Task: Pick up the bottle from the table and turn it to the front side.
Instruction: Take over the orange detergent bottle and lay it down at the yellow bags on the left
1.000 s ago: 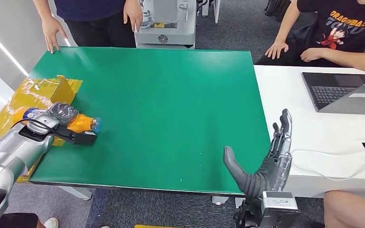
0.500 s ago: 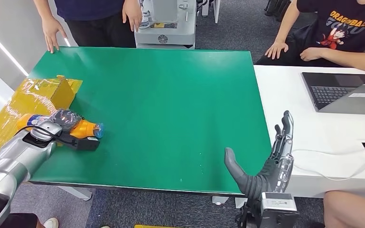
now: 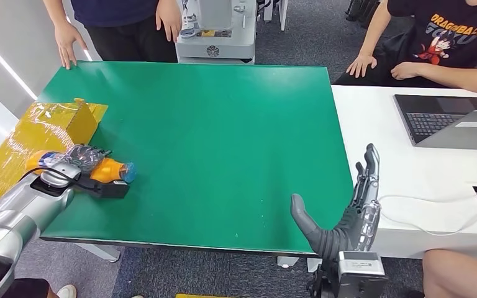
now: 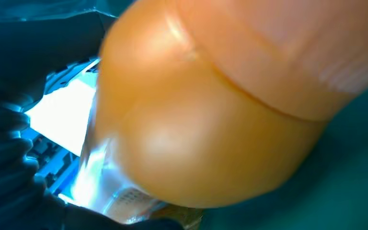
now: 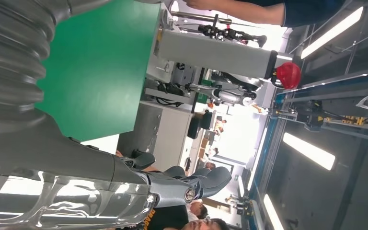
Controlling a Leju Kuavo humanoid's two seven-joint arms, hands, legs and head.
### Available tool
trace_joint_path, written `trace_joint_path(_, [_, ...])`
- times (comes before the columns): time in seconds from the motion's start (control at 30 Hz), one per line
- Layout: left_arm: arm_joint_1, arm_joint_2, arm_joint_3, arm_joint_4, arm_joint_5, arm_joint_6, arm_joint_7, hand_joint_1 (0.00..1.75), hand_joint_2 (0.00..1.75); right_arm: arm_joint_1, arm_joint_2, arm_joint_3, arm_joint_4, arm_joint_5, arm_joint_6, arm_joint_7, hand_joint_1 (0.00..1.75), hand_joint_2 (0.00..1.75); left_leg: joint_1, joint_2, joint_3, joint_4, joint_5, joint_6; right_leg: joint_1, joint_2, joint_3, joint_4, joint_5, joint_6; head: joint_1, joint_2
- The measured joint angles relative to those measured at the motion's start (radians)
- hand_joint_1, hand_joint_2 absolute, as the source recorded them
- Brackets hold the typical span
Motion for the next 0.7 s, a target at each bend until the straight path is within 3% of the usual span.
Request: trace_joint_path(0.7, [0.024, 0.013, 0.027, 0.0, -0.005, 0.028, 0.009, 0.0, 1.75, -0.012, 0.0, 0.0, 0.008, -0.01, 0.013, 0.0, 0.0, 1.75, 0.0, 0.0, 0.0, 0.0, 0.001, -0.001, 0.0, 0.0, 0.0, 0.0, 0.0, 0.0, 0.0, 0.0])
